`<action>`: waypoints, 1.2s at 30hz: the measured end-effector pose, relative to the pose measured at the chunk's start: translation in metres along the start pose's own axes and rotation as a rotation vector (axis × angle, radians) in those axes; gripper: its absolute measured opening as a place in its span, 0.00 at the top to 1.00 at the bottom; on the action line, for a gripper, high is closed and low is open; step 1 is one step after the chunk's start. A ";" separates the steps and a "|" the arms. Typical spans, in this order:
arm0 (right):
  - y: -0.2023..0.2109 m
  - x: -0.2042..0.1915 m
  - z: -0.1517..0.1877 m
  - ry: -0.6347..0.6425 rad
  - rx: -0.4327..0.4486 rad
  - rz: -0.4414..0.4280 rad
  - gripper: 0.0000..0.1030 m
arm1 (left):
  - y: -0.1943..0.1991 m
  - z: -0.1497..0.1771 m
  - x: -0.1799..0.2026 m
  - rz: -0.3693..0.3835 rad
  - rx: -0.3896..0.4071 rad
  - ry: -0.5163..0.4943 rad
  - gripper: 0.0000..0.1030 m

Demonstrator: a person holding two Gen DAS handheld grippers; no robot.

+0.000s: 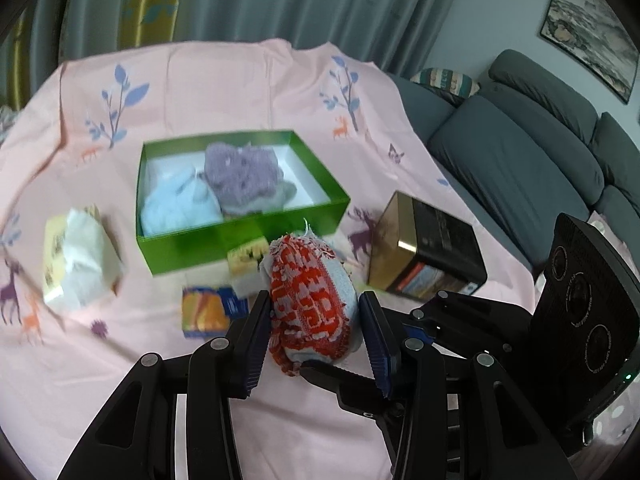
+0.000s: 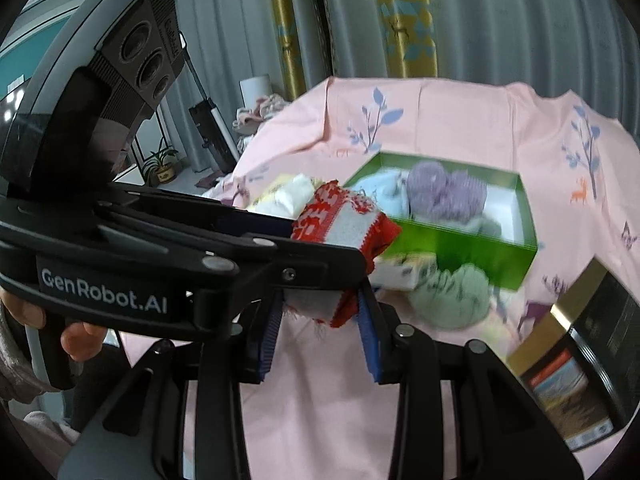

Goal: Organize soft objects
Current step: 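Carry the red-and-white sock over the green box with both grippers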

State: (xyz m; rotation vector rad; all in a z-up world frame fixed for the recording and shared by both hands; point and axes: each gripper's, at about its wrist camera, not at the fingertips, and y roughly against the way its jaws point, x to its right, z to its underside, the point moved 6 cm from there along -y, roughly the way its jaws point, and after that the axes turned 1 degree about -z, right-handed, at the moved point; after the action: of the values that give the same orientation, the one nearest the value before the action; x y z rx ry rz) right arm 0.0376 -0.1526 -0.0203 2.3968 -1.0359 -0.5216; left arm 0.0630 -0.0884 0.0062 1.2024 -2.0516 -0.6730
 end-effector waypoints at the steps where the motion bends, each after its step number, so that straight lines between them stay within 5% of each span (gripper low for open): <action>1: 0.000 0.001 -0.004 0.002 0.007 0.002 0.66 | 0.001 -0.004 0.000 -0.003 0.006 -0.007 0.57; 20: -0.015 0.037 -0.065 0.005 0.090 0.040 0.66 | -0.010 -0.079 -0.005 -0.052 0.055 -0.074 0.57; 36: -0.054 0.088 -0.088 -0.042 0.075 0.063 0.66 | -0.062 -0.126 -0.022 -0.065 0.008 -0.061 0.57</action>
State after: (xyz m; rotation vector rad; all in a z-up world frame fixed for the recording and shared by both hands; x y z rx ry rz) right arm 0.1699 -0.1621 0.0074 2.4187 -1.1647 -0.5213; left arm 0.2001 -0.1089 0.0383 1.2724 -2.0749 -0.7414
